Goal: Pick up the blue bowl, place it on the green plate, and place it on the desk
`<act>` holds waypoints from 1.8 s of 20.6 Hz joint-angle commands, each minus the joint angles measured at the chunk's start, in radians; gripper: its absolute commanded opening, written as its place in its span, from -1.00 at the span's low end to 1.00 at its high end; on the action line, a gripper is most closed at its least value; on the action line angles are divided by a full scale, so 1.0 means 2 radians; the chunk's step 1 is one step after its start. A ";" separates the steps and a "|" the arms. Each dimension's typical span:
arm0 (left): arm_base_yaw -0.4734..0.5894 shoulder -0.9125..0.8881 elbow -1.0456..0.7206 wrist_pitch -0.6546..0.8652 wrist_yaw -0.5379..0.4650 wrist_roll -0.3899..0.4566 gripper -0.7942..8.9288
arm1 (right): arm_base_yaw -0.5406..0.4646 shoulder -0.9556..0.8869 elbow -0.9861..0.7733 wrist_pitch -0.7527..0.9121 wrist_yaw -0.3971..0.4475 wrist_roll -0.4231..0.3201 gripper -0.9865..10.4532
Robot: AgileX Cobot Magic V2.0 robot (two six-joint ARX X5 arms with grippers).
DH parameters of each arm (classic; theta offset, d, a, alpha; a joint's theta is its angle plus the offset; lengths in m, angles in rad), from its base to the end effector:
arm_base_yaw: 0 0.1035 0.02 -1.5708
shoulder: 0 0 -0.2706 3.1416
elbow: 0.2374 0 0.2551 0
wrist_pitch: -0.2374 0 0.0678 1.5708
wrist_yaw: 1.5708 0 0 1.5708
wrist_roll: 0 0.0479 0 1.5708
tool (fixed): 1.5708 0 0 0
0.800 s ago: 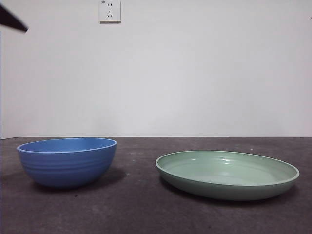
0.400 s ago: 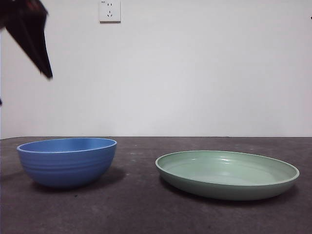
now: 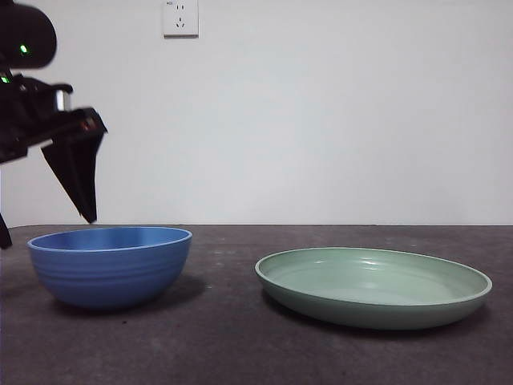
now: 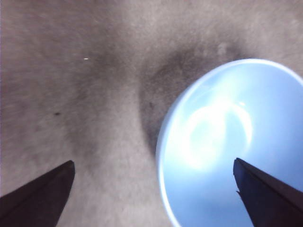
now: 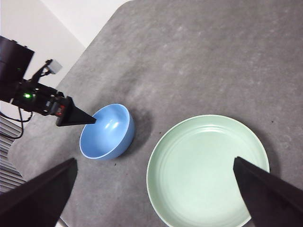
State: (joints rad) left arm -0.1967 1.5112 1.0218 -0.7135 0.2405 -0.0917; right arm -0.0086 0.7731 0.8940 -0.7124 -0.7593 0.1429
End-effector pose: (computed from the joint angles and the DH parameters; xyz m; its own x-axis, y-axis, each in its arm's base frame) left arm 0.2842 -0.0683 0.2033 0.2960 -0.3019 -0.9062 0.1889 0.9485 -0.2543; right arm 0.1506 0.0317 0.3248 0.6080 0.6832 -0.4044 -0.4800 0.7221 0.4982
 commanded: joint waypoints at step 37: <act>-0.047 0.048 0.130 -0.096 -0.004 0.003 -0.81 | 0.000 0.001 0.008 0.001 -0.002 0.001 0.13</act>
State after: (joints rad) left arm -0.2897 1.5921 1.2625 -0.9104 0.2329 -0.0750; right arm -0.0086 0.7731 0.8940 -0.7158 -0.7593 0.1455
